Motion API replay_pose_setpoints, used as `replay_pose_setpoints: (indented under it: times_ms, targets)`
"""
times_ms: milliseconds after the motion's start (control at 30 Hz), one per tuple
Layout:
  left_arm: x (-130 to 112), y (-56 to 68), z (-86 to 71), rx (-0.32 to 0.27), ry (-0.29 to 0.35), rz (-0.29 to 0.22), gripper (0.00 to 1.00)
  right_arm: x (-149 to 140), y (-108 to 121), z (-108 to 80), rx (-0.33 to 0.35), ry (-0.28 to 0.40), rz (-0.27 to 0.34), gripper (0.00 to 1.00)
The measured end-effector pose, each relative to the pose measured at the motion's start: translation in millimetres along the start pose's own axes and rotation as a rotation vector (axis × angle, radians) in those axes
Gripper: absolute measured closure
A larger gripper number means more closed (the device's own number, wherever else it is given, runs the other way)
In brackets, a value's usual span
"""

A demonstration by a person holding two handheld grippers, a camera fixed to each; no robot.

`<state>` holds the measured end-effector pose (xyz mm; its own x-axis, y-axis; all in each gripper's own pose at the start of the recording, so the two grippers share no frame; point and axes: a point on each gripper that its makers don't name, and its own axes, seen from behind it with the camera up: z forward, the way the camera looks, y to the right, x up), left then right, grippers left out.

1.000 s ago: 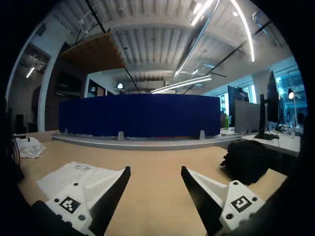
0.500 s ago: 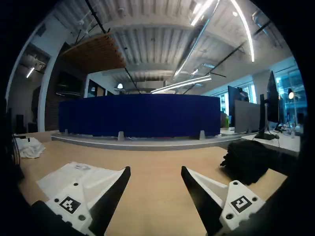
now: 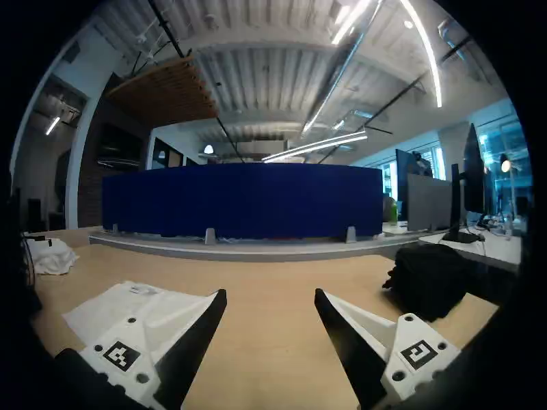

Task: Fold towel

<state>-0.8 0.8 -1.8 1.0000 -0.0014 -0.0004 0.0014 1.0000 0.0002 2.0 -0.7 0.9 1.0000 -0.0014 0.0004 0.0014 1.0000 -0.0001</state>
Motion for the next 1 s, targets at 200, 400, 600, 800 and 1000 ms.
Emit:
replay_pose_setpoints:
  times_ms: [200,400,600,800,1000]
  targets:
    - [0.3,0.7,0.7,0.000,-0.001,0.002,0.05,-0.6,0.4,-0.3,0.000,0.000,0.001,0.00]
    - [0.8,0.5,-0.1,0.000,0.000,0.003,0.05,-0.3,0.4,0.5,0.000,0.000,0.001,0.00]
    - [1.3,1.0,-0.4,0.000,-0.001,0.002,0.05,-0.7,0.3,0.6,0.000,0.000,0.001,0.00]
    - [1.8,-0.4,-0.6,0.003,0.000,0.002,0.05,0.1,-0.2,0.6,0.000,0.002,0.001,0.00]
    - [0.2,-4.4,2.1,0.006,-0.003,0.009,0.05,4.7,0.2,0.9,-0.006,0.006,0.007,0.00]
